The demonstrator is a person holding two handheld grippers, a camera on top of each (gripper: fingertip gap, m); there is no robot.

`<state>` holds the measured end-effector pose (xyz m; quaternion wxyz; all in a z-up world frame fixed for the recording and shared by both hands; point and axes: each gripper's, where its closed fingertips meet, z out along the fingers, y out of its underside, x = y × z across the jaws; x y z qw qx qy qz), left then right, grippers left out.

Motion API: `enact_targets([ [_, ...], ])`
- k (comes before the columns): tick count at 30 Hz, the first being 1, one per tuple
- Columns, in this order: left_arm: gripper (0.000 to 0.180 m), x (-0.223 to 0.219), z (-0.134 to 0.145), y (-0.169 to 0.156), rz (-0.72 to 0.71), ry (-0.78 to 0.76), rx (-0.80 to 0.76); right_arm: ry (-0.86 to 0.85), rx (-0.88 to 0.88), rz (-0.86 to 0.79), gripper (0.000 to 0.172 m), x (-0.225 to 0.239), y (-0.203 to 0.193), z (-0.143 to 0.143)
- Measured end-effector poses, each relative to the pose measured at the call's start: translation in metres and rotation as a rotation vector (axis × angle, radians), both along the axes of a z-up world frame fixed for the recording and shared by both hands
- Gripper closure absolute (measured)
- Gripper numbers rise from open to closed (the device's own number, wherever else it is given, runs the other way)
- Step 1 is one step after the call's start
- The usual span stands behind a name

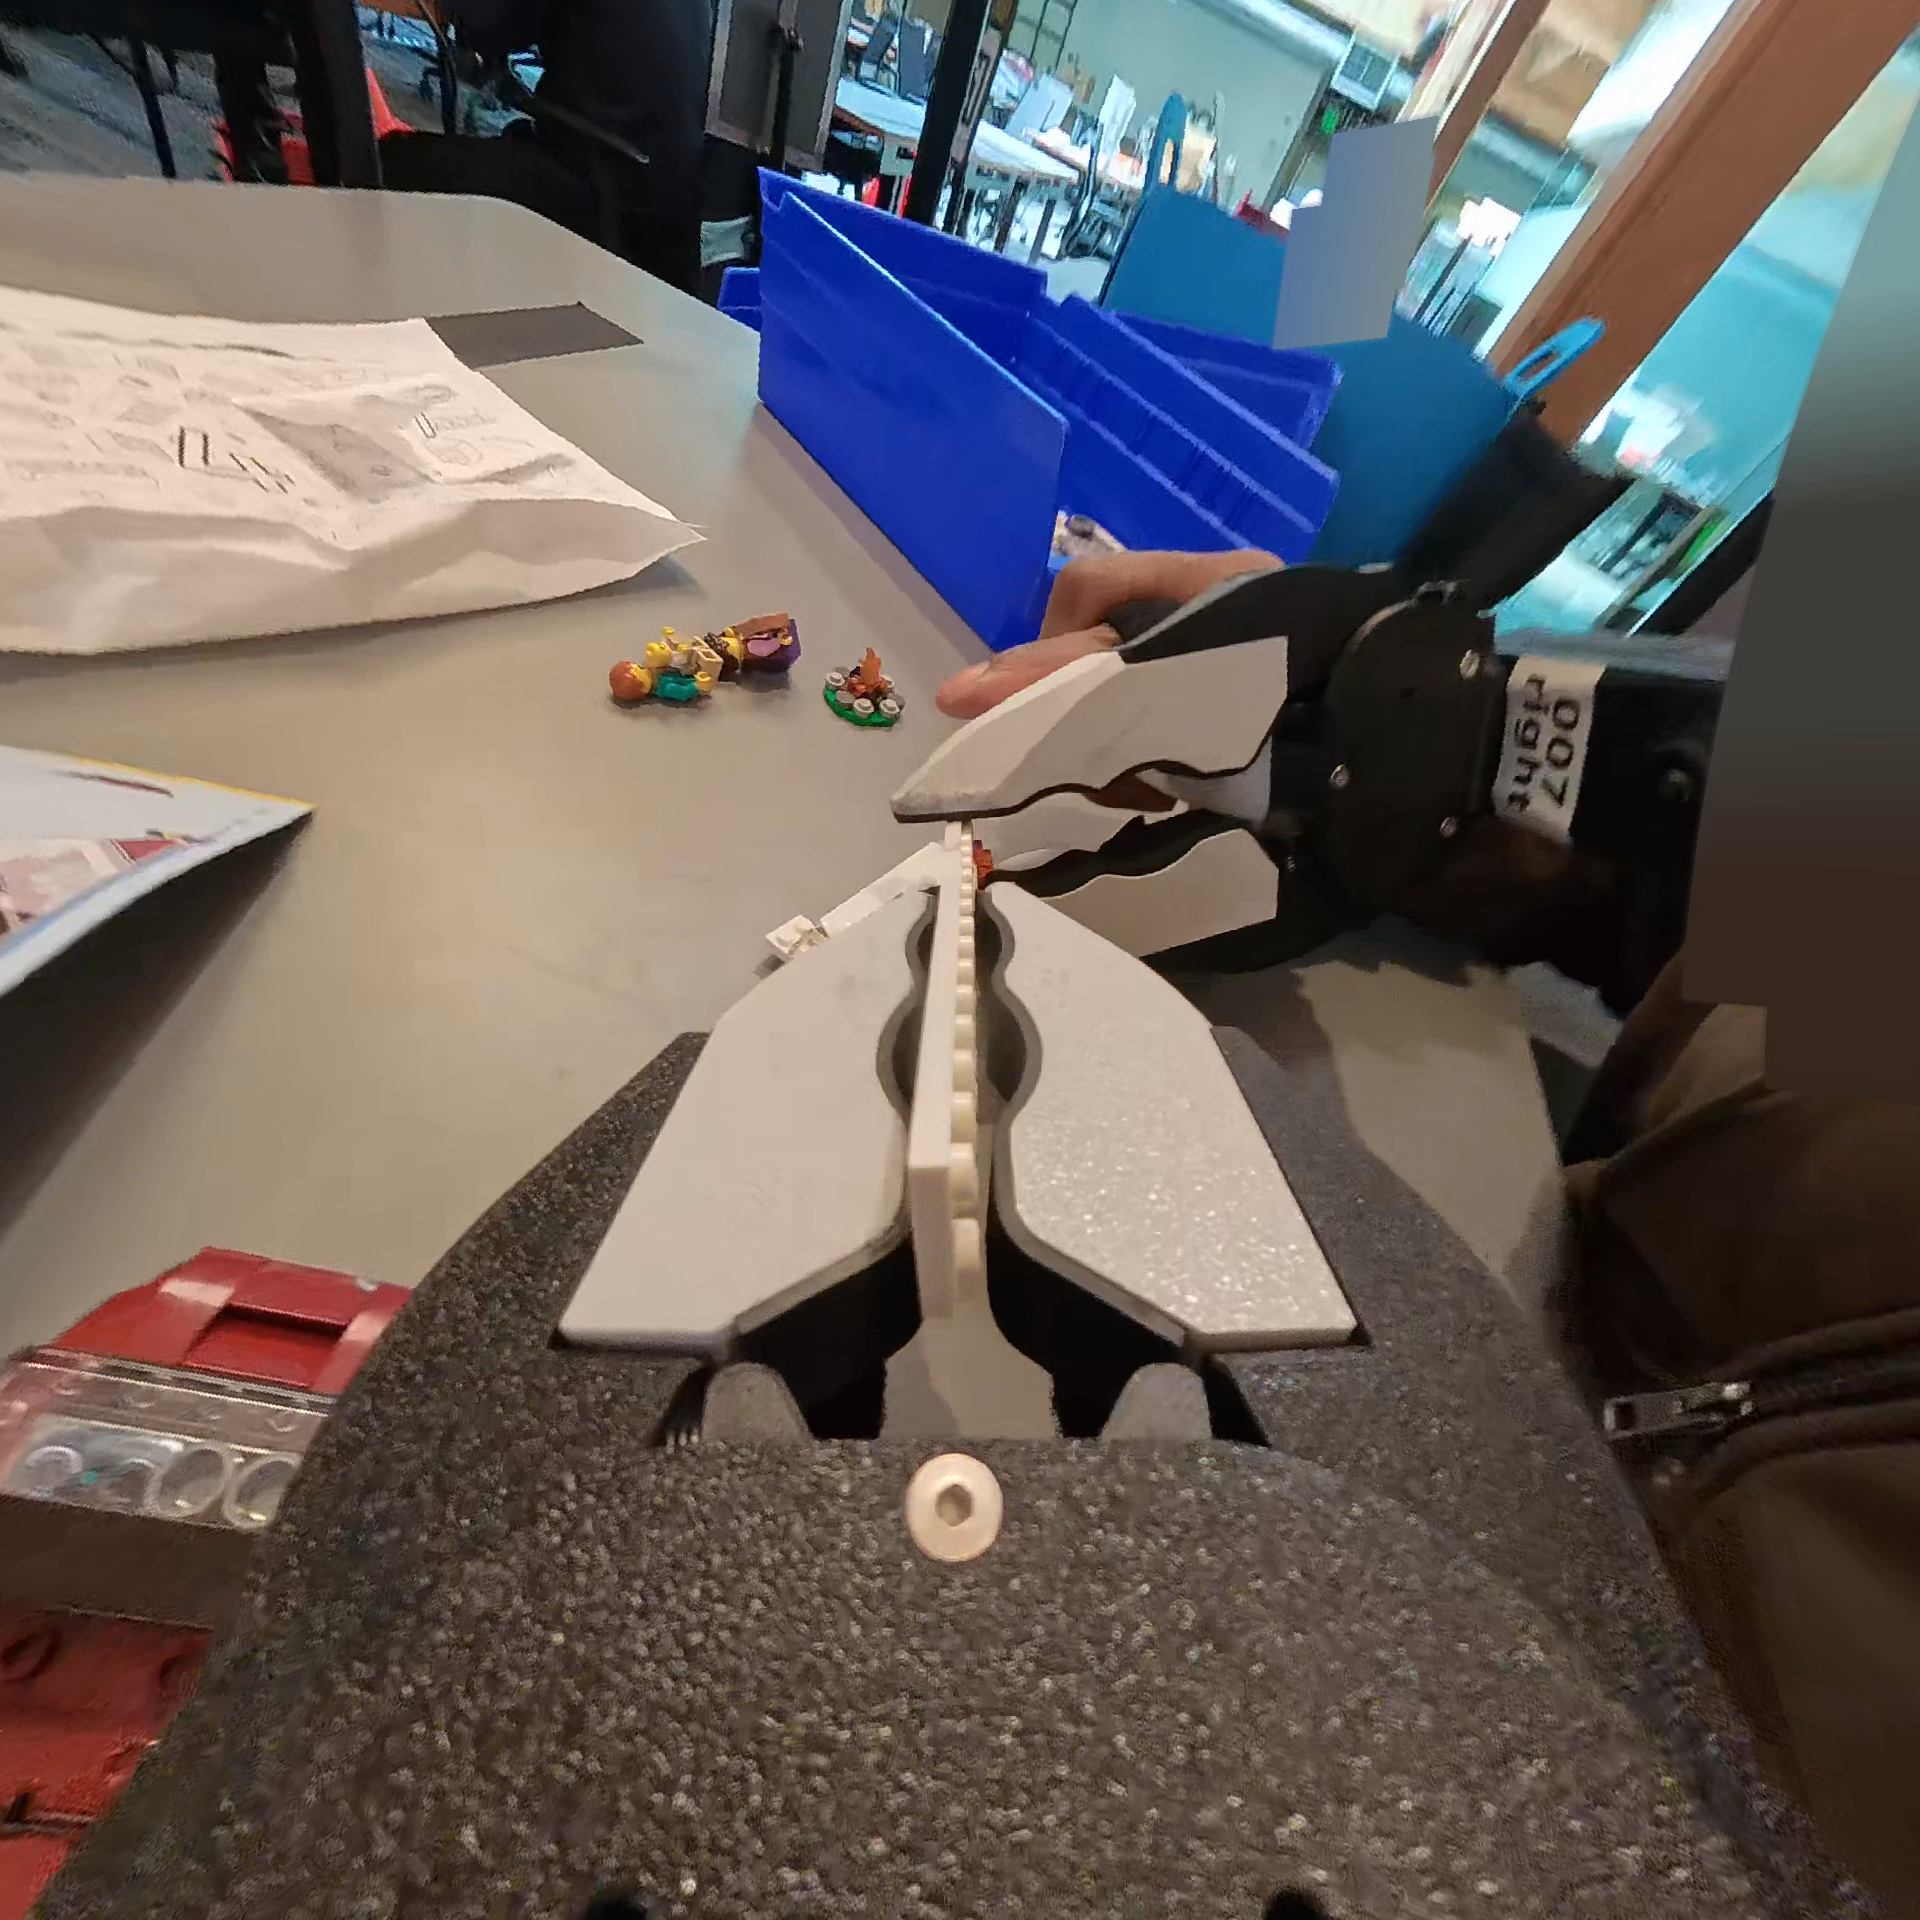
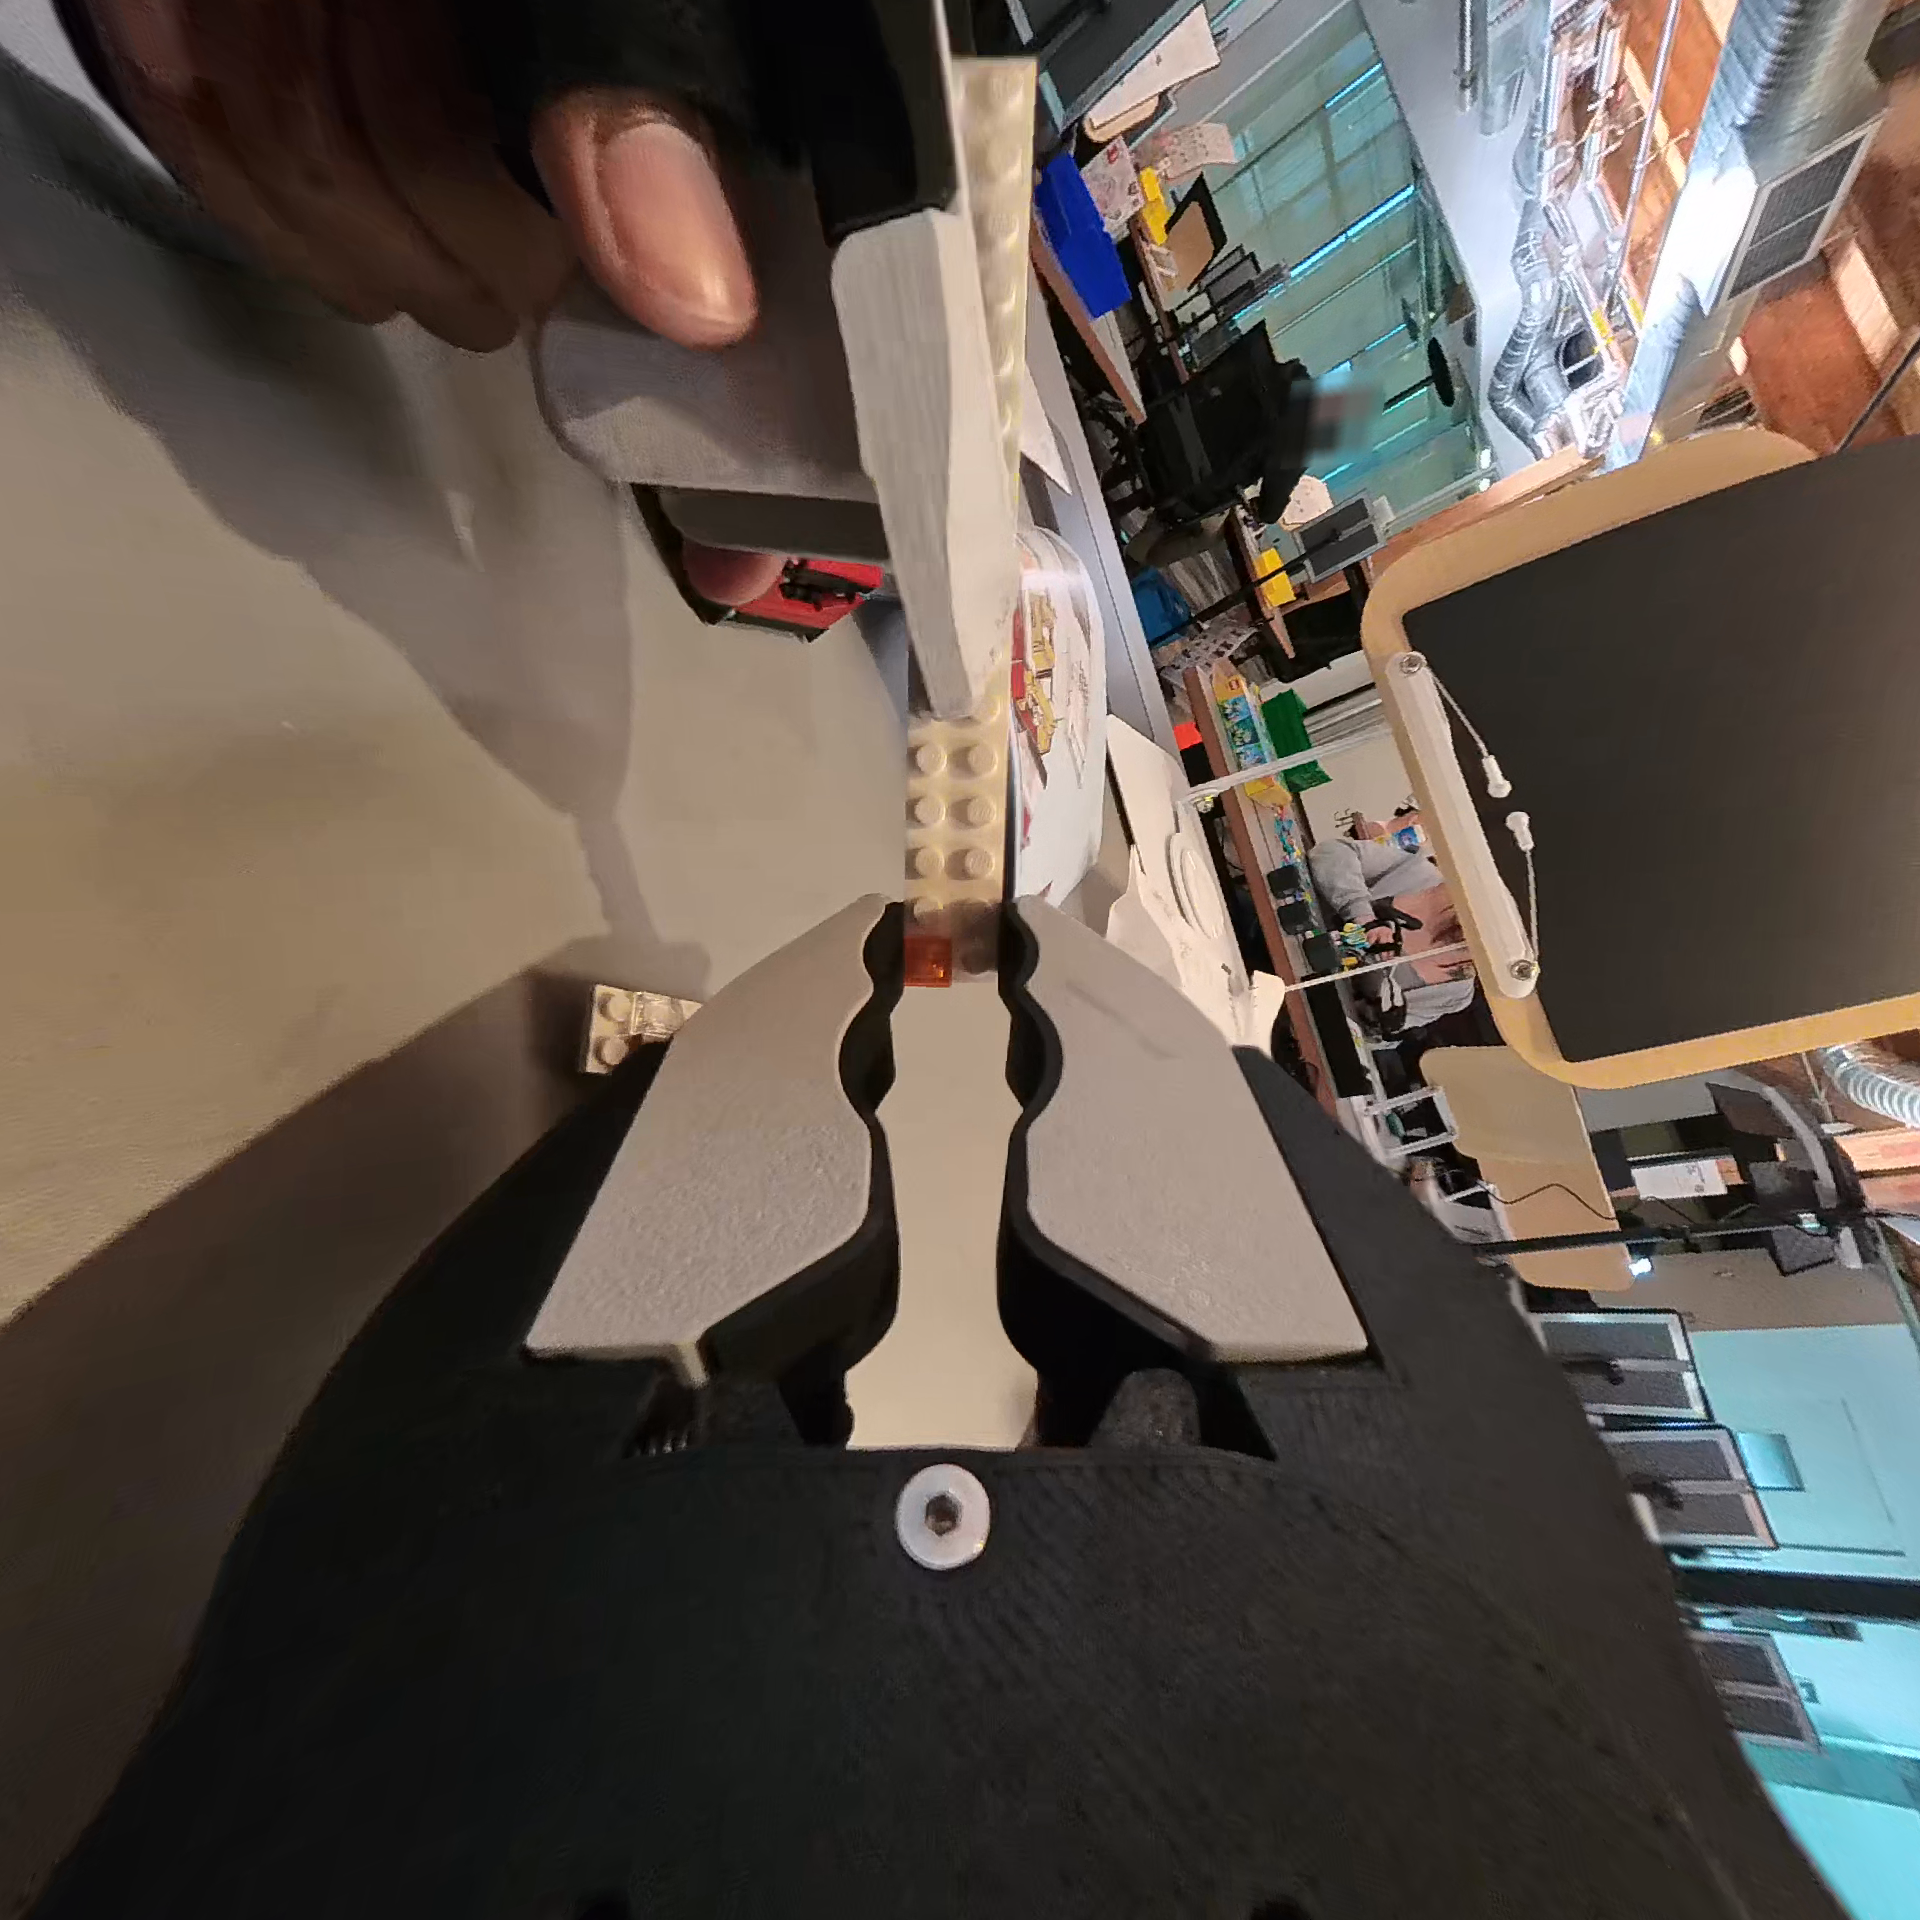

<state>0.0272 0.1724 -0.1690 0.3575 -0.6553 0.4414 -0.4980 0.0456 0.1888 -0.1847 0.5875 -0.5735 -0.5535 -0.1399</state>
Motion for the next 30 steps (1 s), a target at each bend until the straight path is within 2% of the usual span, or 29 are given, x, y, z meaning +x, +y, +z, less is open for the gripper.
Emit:
enact_targets([
  [8, 0.176, -0.002, 0.0, -0.007, -0.066, 0.077, 0.26, 0.036, -0.058, 0.066, 0.154, -0.004, -0.008, -0.002],
  [16, 0.174, -0.003, -0.002, -0.01, -0.1, 0.109, 0.323, 0.029, -0.084, 0.099, 0.153, -0.006, -0.013, -0.006],
  [20, 0.174, -0.002, -0.002, -0.01, -0.094, 0.106, 0.294, 0.026, -0.082, 0.111, 0.153, -0.004, -0.014, -0.006],
  [30, 0.175, -0.001, 0.003, -0.007, -0.057, 0.008, 0.021, -0.032, 0.029, 0.024, 0.153, 0.0, -0.006, 0.0],
])
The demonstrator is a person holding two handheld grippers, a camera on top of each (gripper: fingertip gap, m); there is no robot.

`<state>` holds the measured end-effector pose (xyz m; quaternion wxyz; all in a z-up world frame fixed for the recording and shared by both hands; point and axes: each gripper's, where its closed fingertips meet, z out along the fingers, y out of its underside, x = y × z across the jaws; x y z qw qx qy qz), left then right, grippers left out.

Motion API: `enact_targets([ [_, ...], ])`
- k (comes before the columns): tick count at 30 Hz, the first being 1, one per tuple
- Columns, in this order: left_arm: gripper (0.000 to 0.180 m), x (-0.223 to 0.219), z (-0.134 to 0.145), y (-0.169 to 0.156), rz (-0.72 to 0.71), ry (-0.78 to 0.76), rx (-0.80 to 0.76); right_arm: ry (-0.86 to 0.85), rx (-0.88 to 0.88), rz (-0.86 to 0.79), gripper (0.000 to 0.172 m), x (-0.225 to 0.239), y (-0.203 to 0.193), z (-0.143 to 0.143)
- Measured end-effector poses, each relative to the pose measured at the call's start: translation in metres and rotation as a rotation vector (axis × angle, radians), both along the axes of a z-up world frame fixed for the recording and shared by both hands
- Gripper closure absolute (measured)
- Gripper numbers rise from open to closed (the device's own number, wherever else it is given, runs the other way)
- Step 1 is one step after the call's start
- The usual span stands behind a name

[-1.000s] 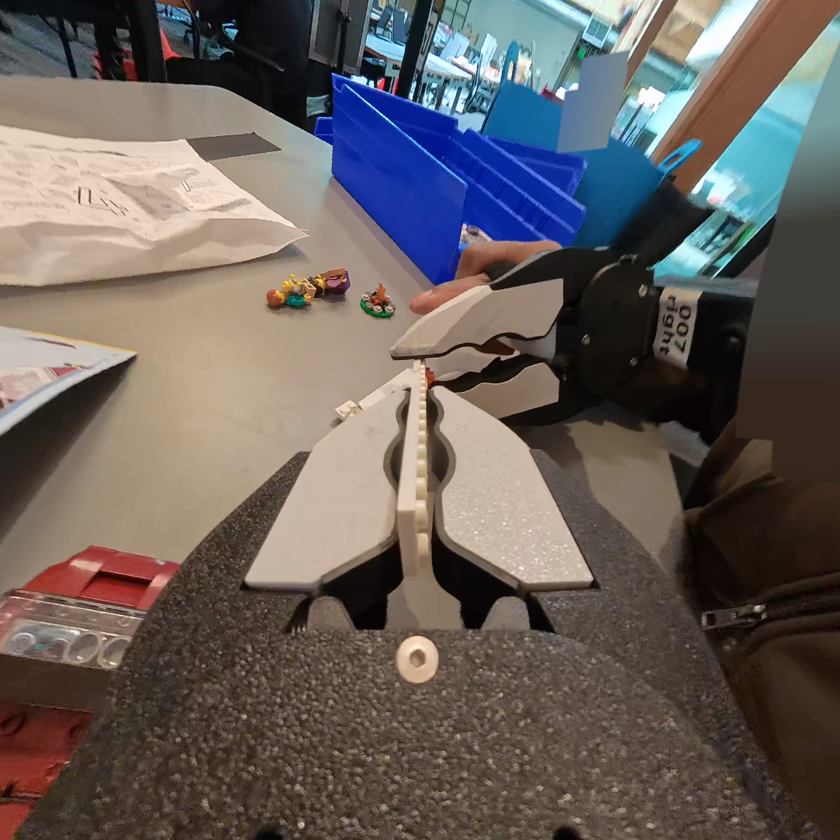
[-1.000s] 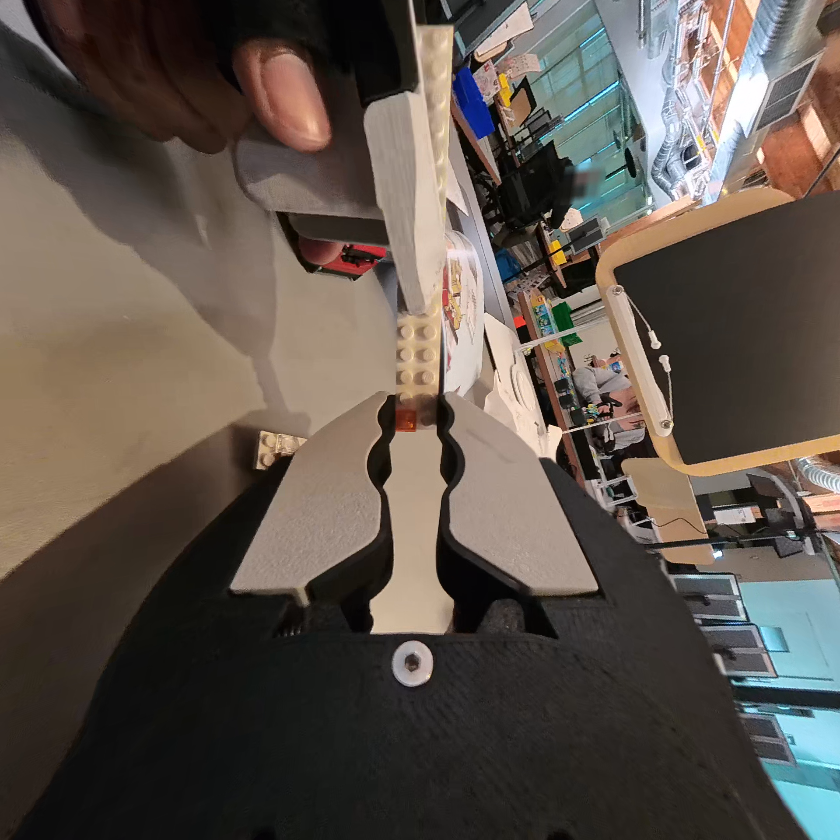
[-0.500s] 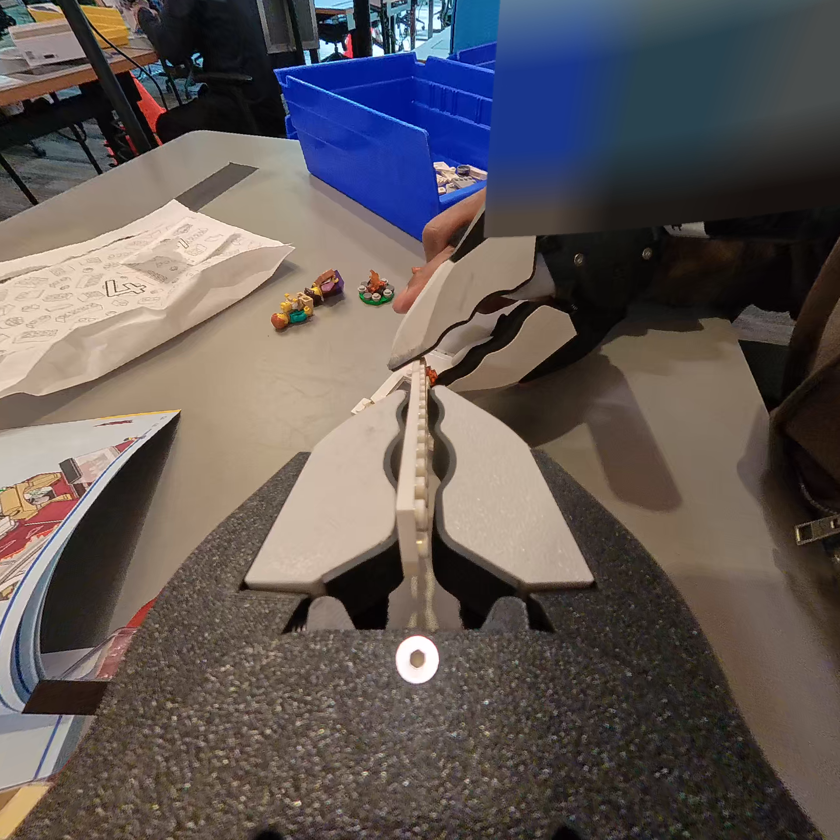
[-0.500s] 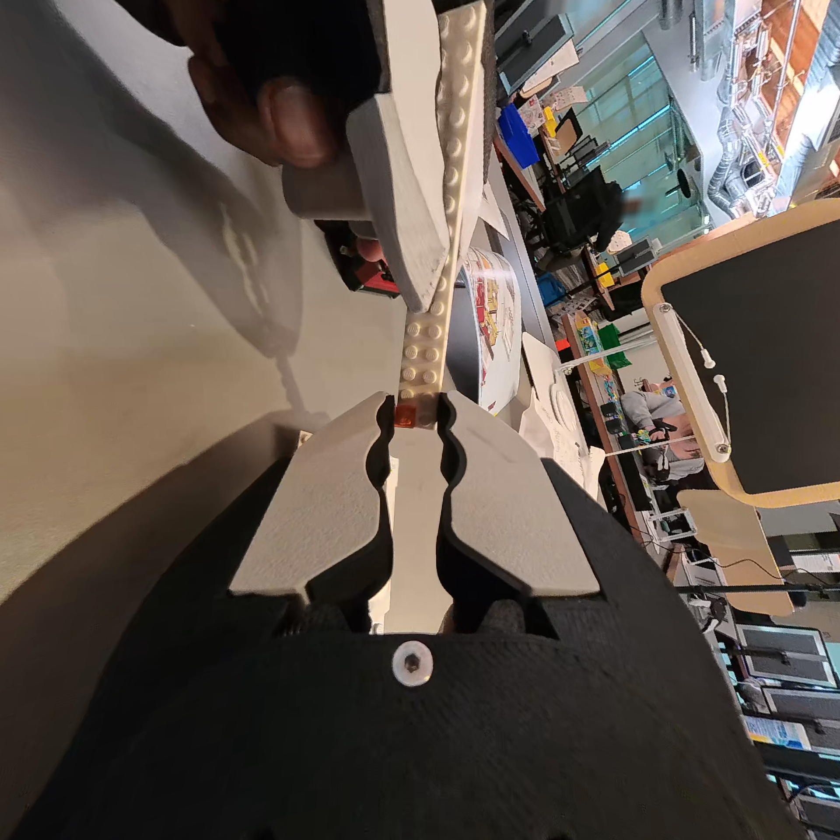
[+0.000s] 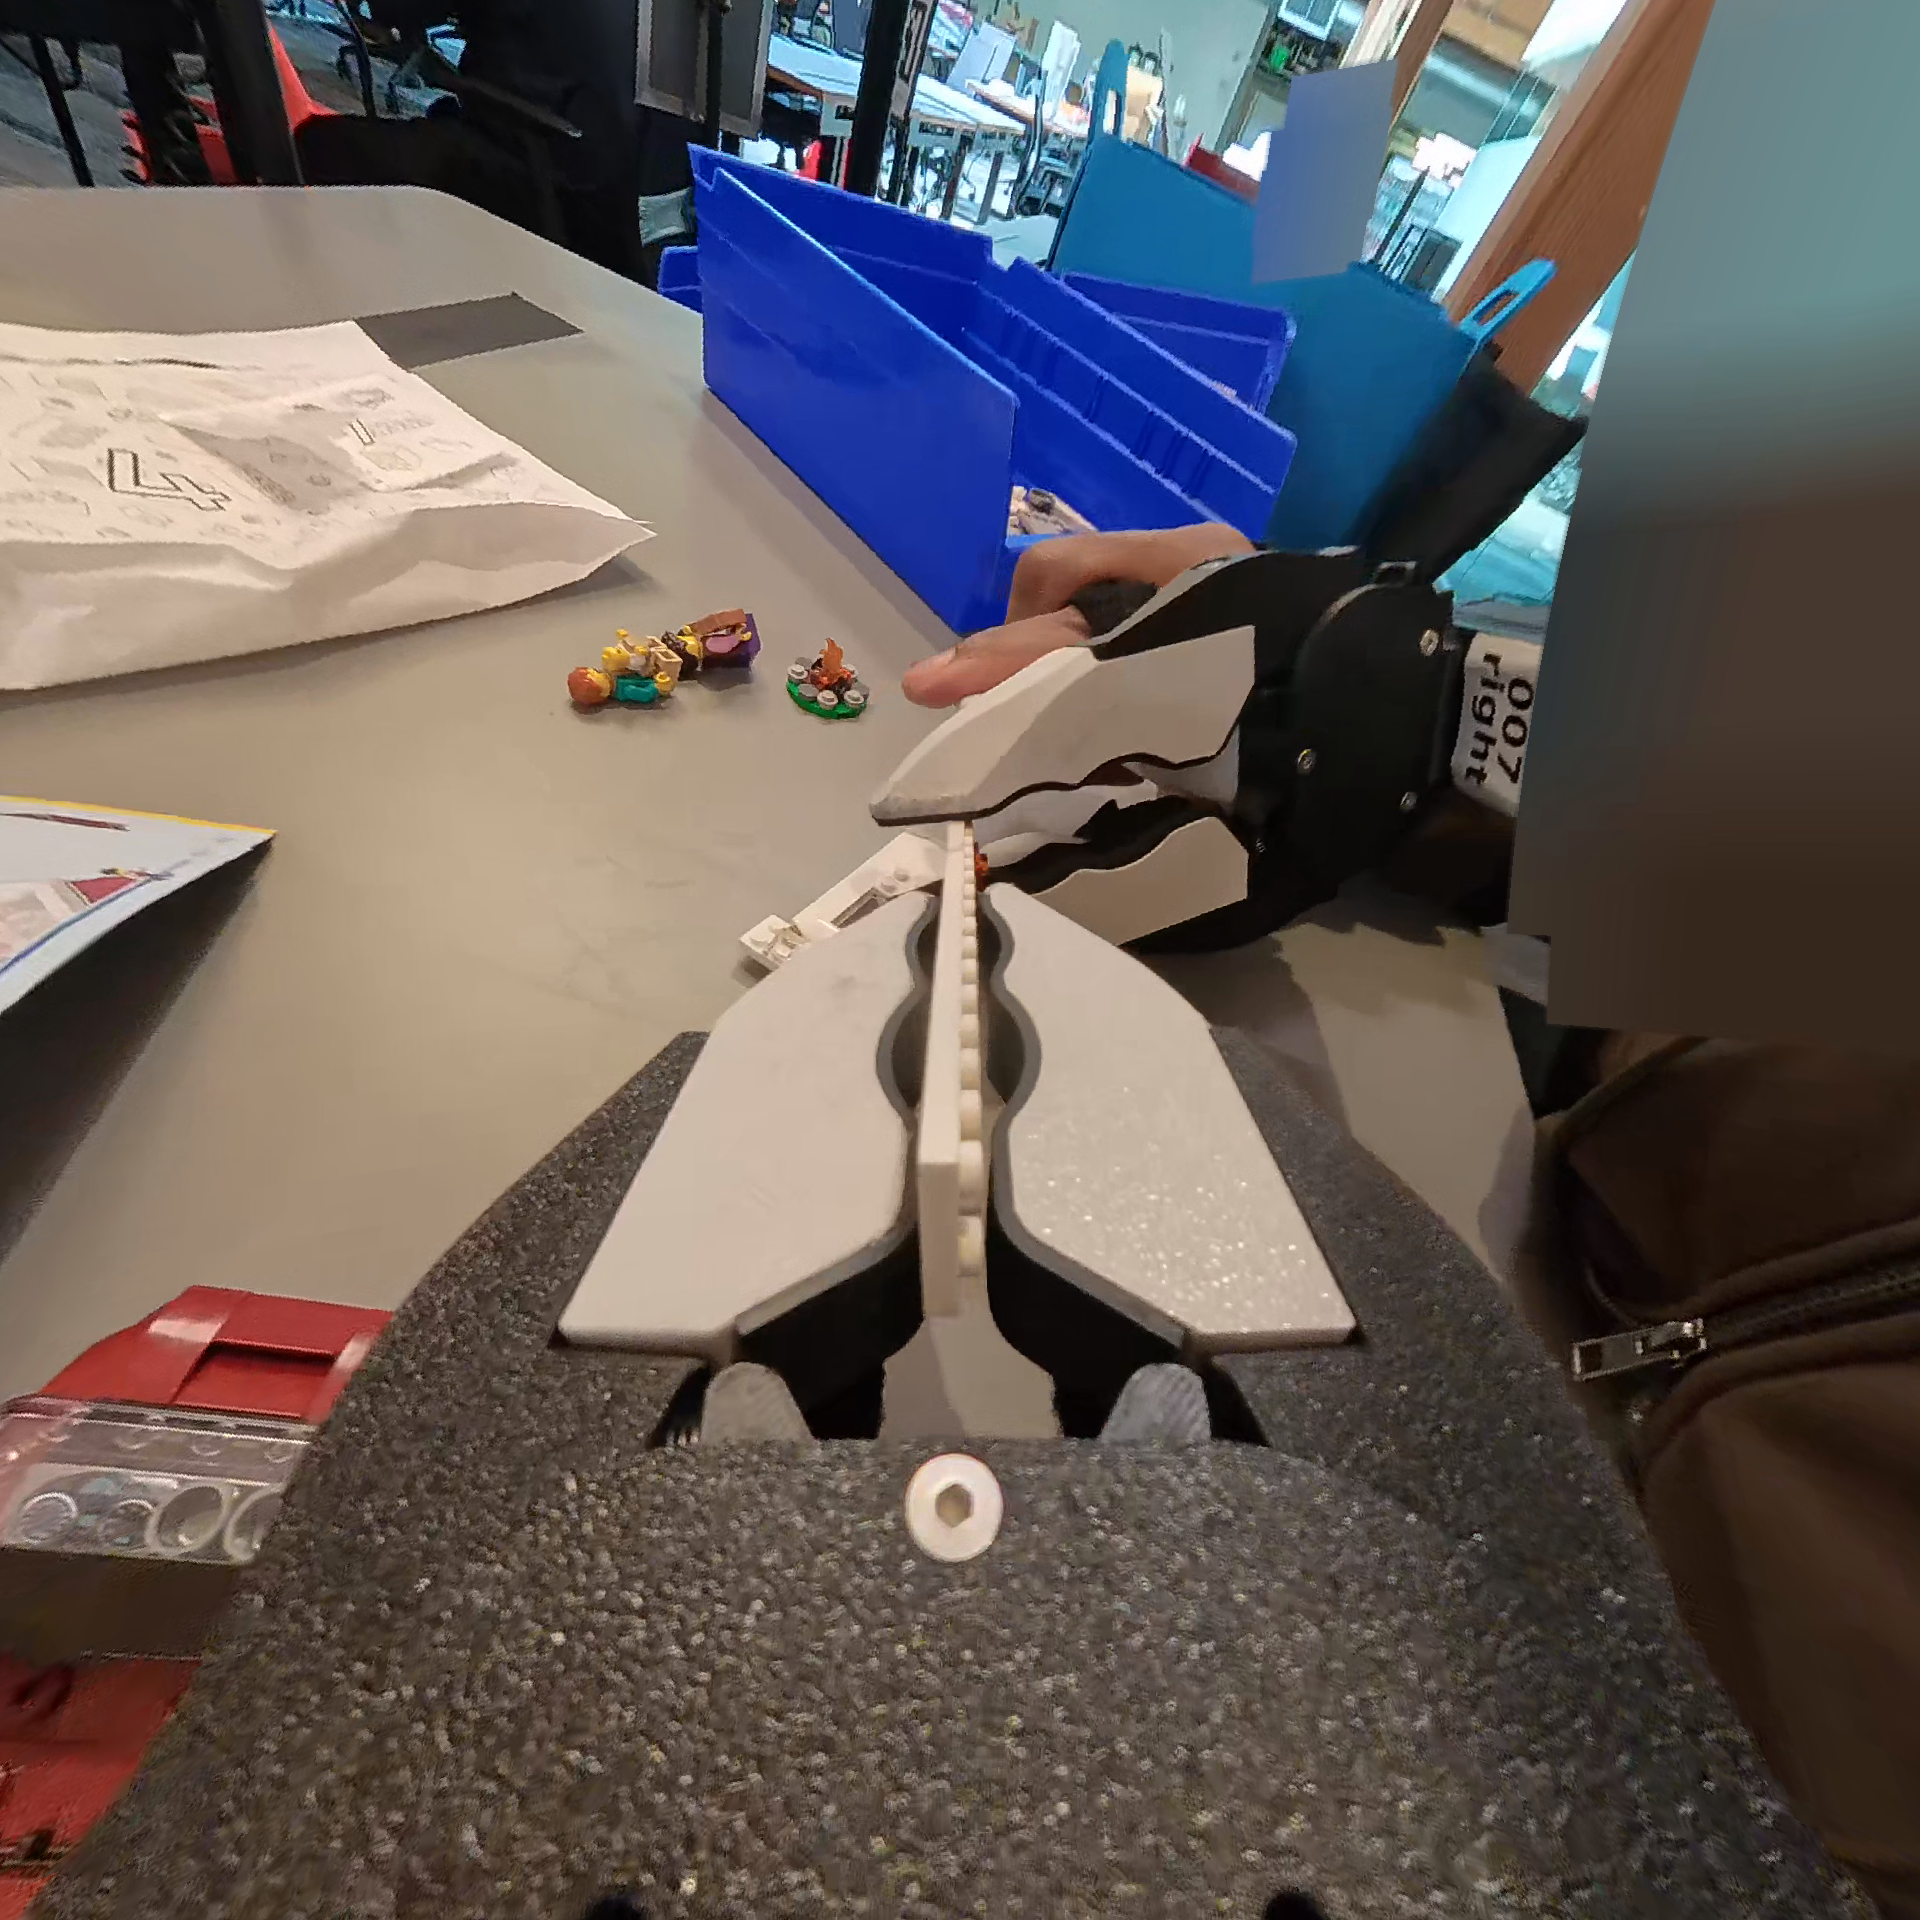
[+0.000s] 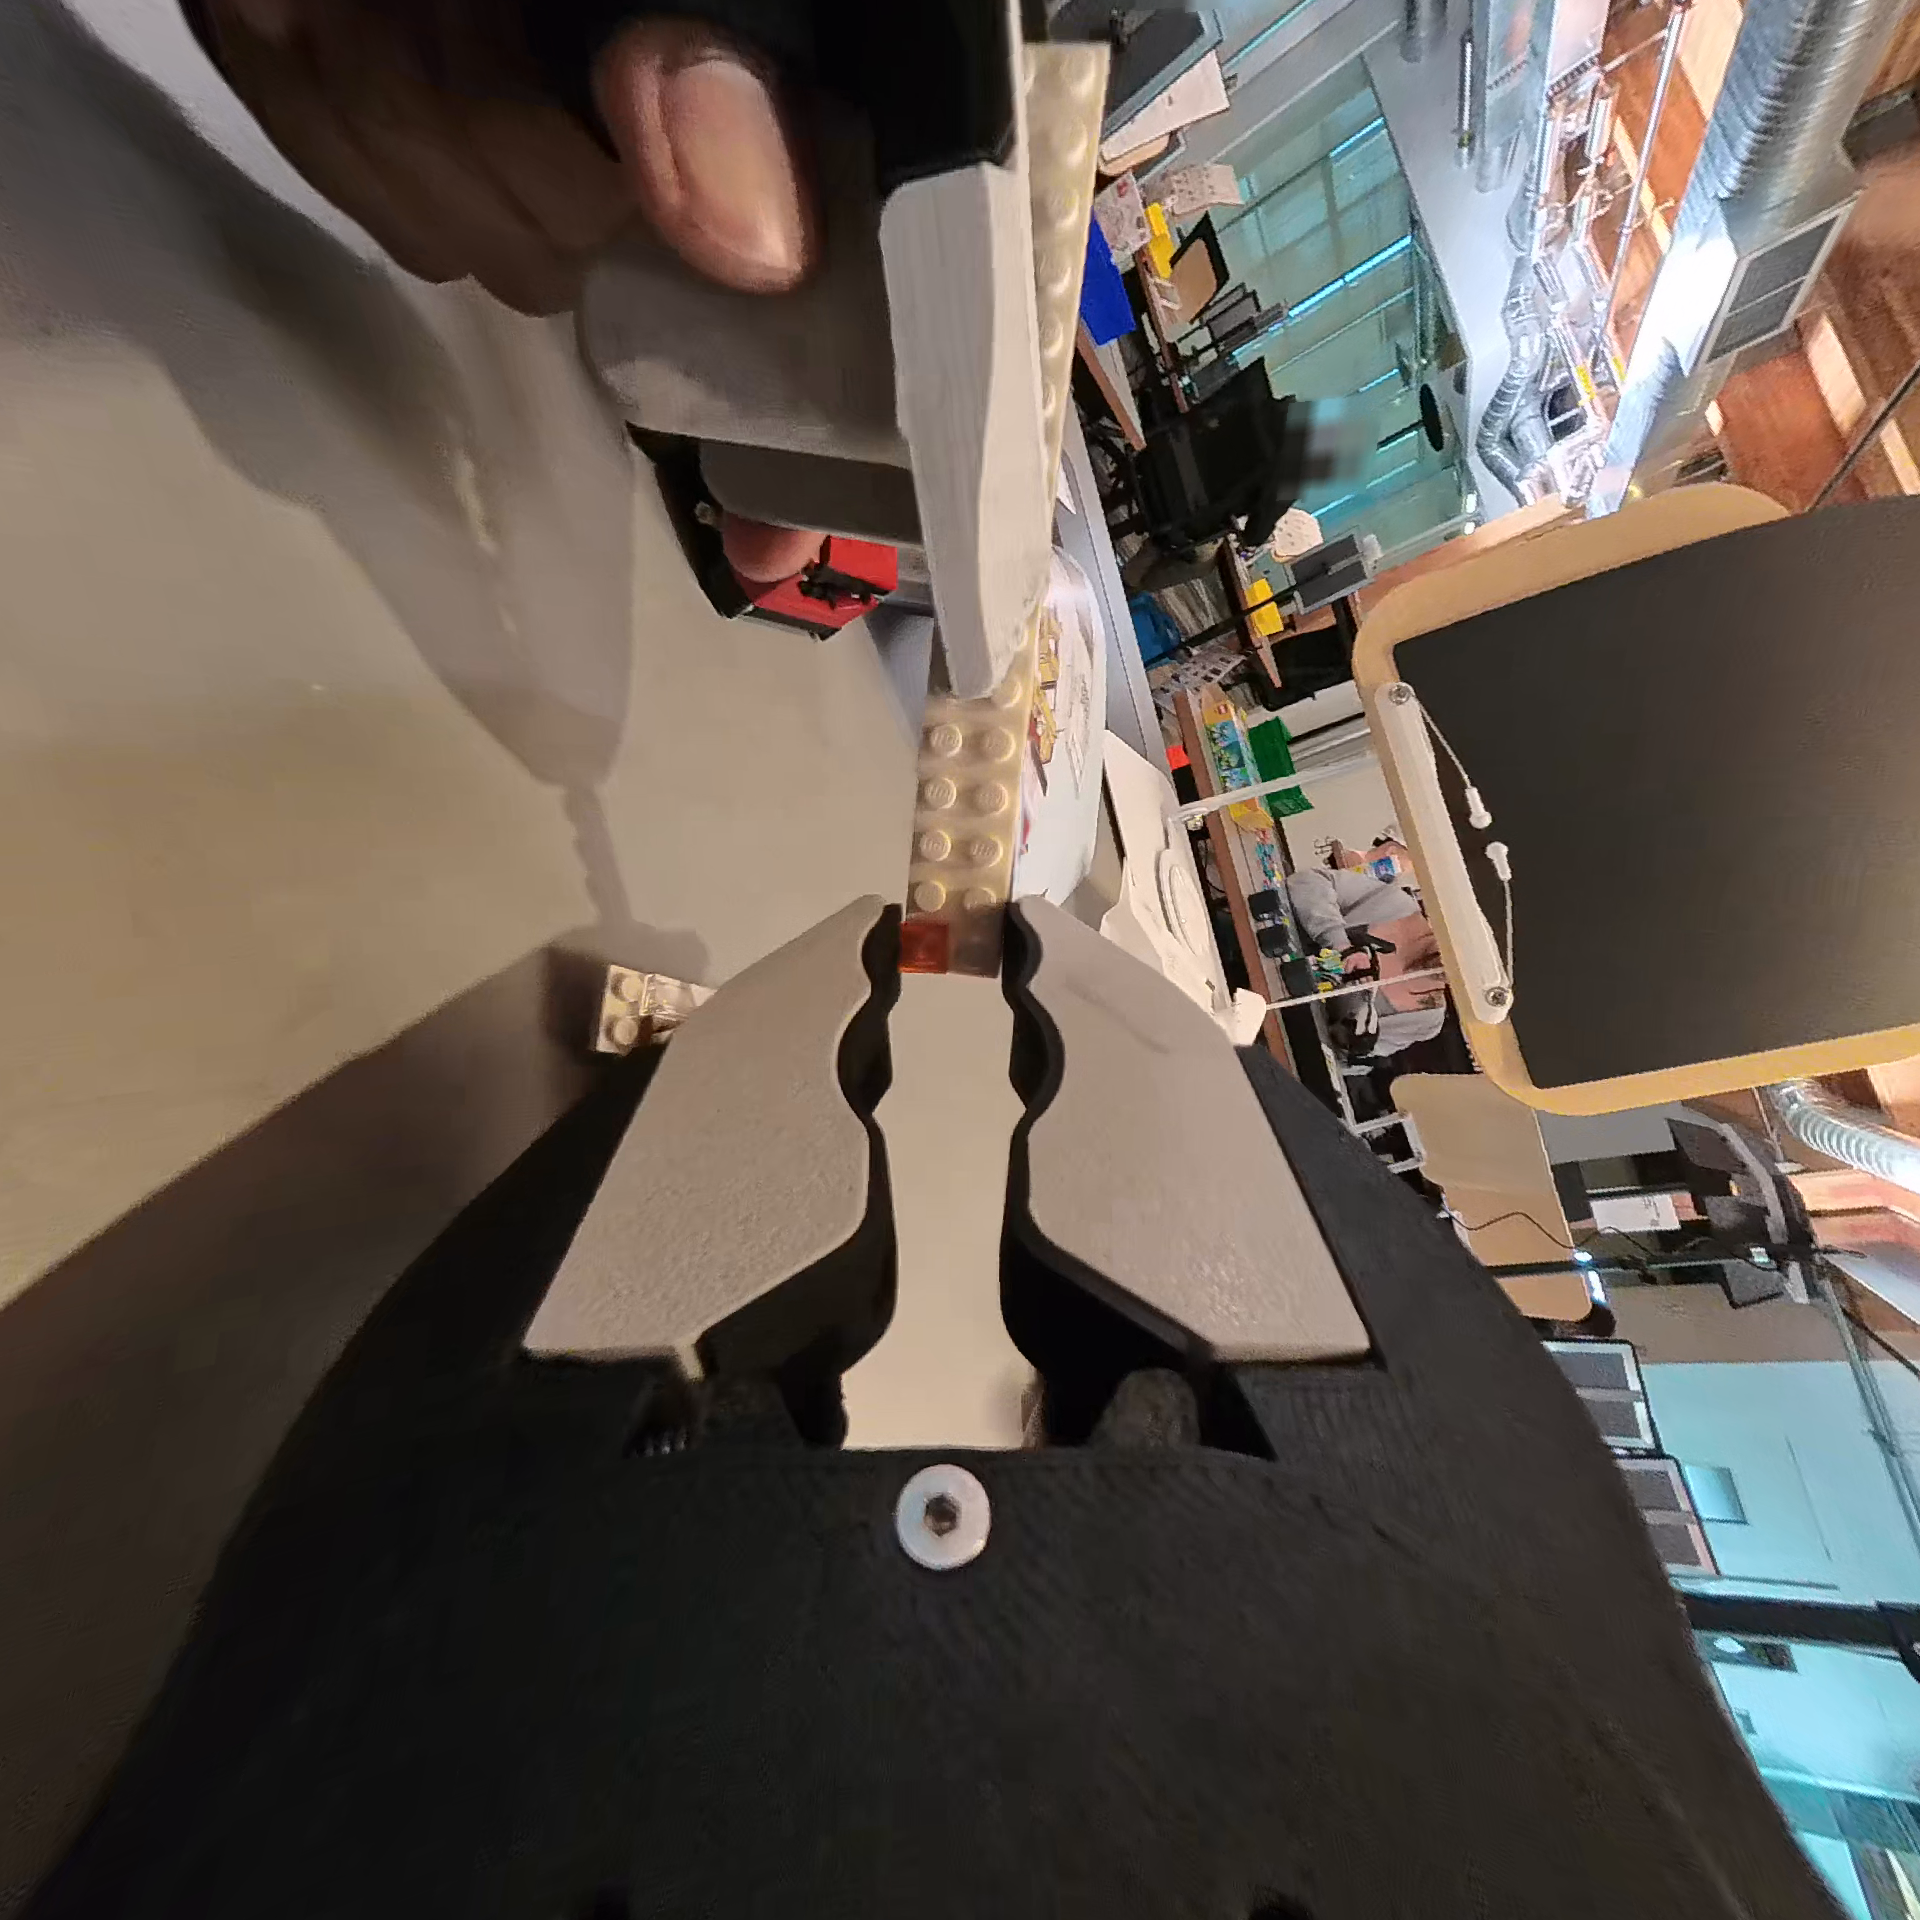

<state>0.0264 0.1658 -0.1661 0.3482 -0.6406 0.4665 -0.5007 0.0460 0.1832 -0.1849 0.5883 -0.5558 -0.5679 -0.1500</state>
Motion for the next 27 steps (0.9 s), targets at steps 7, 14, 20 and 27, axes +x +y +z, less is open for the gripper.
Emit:
enact_targets([
  [7, 0.169, 0.008, -0.004, 0.0, 0.023, -0.038, -0.059, -0.009, 0.003, -0.027, 0.154, -0.004, 0.0, 0.0],
  [14, 0.175, 0.007, 0.003, 0.0, 0.033, -0.073, -0.048, 0.028, 0.011, -0.037, 0.154, -0.005, 0.0, 0.005],
  [20, 0.175, 0.007, 0.007, -0.002, 0.03, -0.092, -0.029, 0.031, 0.012, -0.056, 0.154, -0.004, 0.0, 0.008],
  [27, 0.16, 0.011, 0.003, -0.001, 0.051, -0.073, -0.029, 0.024, 0.01, -0.106, 0.154, 0.001, 0.006, 0.007],
])
